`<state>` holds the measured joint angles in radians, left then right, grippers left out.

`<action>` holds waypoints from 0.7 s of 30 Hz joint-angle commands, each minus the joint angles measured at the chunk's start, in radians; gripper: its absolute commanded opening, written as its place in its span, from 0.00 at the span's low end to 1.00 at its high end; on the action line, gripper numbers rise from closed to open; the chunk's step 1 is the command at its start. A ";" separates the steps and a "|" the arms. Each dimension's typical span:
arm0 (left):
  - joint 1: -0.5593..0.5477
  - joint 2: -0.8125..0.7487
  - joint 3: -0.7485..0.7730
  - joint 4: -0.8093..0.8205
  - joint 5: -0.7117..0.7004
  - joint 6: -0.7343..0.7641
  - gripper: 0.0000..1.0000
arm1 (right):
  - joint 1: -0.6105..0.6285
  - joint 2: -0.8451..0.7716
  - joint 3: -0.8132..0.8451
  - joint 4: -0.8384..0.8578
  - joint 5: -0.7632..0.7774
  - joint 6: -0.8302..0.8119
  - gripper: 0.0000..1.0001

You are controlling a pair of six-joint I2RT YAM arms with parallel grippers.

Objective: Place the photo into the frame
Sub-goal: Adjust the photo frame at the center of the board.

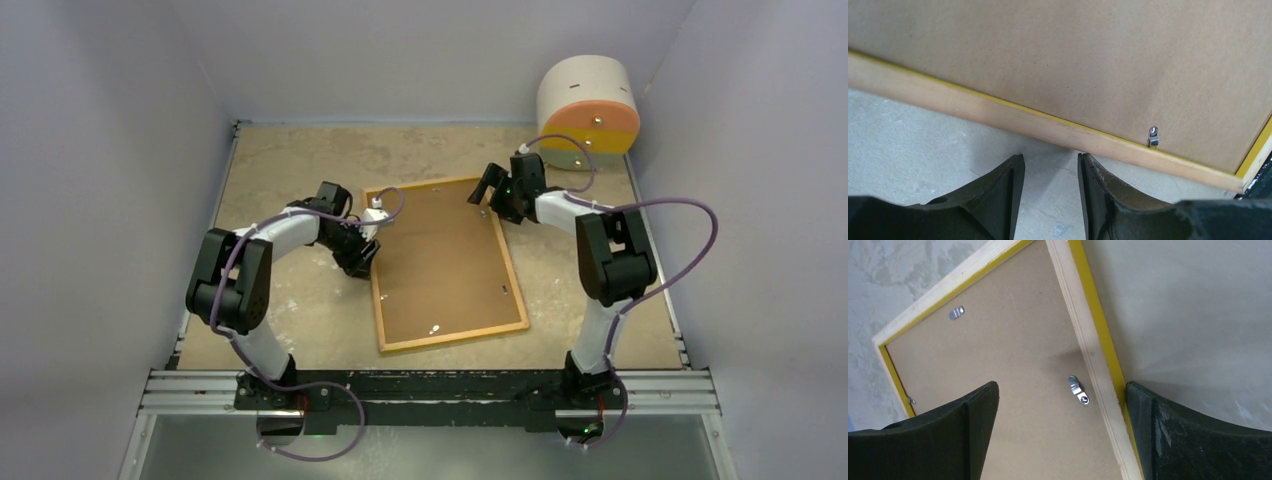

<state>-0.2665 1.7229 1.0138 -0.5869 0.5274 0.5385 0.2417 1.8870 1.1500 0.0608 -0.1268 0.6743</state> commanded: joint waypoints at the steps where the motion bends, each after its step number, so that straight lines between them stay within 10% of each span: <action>1: -0.040 -0.020 -0.026 0.035 0.006 -0.015 0.46 | 0.076 0.079 0.136 0.001 -0.106 -0.012 0.96; 13: -0.117 0.002 0.038 -0.056 0.114 -0.032 0.53 | 0.327 0.558 0.936 -0.242 -0.287 -0.026 0.96; 21: -0.100 -0.120 0.146 -0.347 0.066 0.125 0.70 | 0.284 0.431 0.836 -0.152 -0.249 -0.084 0.99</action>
<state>-0.3836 1.6978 1.0733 -0.9512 0.5945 0.5243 0.5144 2.4504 1.9961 -0.0177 -0.2562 0.5858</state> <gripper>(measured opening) 0.656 0.987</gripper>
